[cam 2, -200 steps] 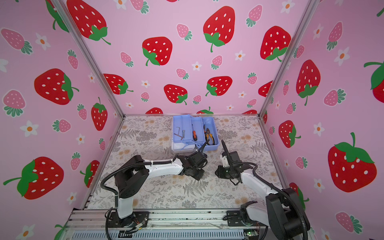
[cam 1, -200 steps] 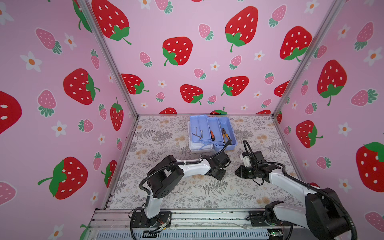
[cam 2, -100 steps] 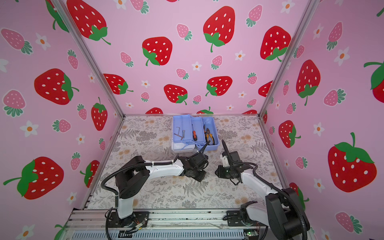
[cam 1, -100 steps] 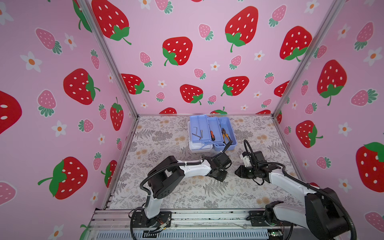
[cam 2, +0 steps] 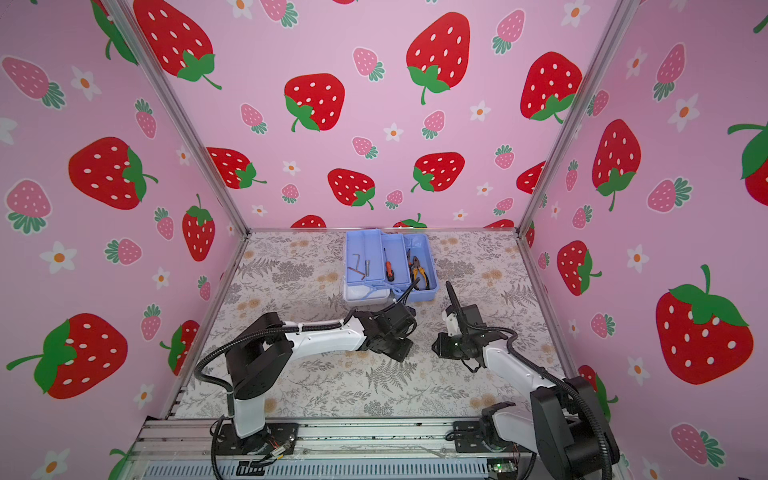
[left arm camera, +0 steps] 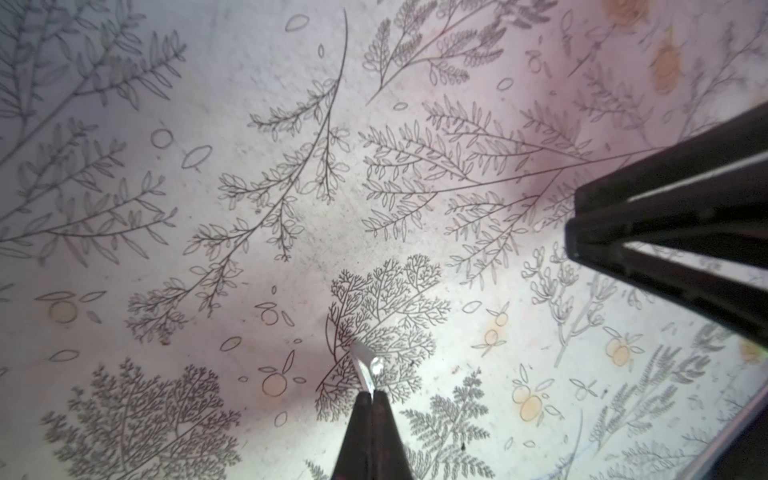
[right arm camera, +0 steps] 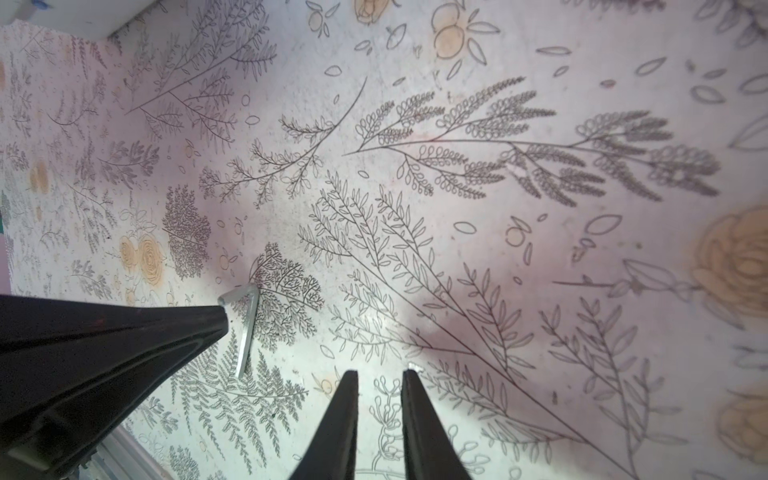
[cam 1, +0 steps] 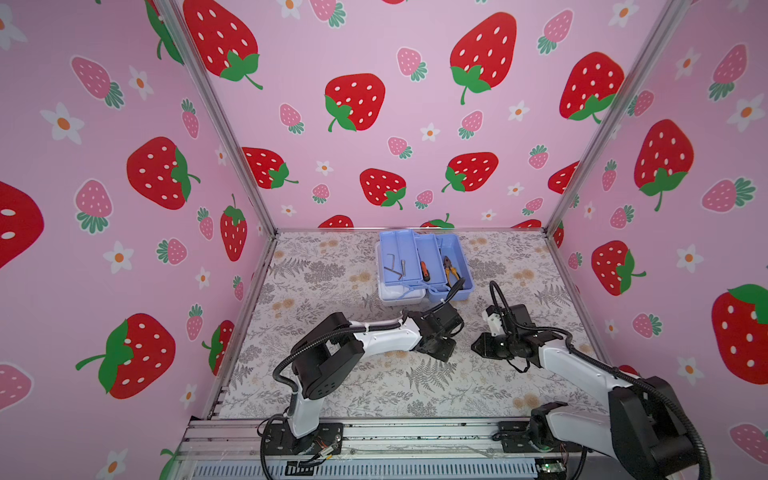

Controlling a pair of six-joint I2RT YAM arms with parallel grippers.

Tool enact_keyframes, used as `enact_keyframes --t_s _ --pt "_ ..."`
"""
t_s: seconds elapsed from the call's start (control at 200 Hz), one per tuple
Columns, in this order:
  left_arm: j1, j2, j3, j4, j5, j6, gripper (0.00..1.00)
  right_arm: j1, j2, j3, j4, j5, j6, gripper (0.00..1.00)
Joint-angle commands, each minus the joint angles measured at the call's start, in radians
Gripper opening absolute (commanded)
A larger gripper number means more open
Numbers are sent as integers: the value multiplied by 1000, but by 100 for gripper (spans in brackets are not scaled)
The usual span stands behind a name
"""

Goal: Pack the tool kit

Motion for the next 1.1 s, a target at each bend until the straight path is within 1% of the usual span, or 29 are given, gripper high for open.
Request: enact_keyframes --t_s 0.0,0.155,0.285,0.315,0.335,0.36,0.42,0.505,0.58,0.695,0.825,1.09 --pt "13 -52 35 -39 -21 0 0 -9 -18 -11 -3 -16 -23 23" --pt "36 -88 8 -33 -15 -6 0 -10 -20 -18 3 -19 -23 23" --pt "36 -78 -8 -24 3 -23 0 -10 -18 -23 7 -24 -23 23" --pt "33 -72 -10 -22 11 -29 4 -11 -18 -23 9 -25 -23 23" --pt "32 -66 -11 -20 13 -34 11 -11 -15 -23 9 -26 -23 23" --pt "26 -60 -10 -21 12 -41 16 -12 -14 -24 9 -26 -24 23" --pt "3 -47 -4 -27 -3 -42 26 -12 -11 -23 11 -29 -25 23" --pt "-29 -30 6 -44 -28 -42 34 -11 -9 -25 14 -29 -25 23" --pt "-36 -17 6 -45 -31 -51 38 -12 -8 -27 17 -30 -24 23" --pt "-36 3 11 -62 -60 -68 41 -12 -6 -32 20 -36 -24 23" --pt "-36 37 47 -117 -120 -93 41 -13 -14 -37 20 -37 -25 23" --pt "-36 74 82 -121 -107 -106 41 -13 -20 -44 24 -42 -24 24"
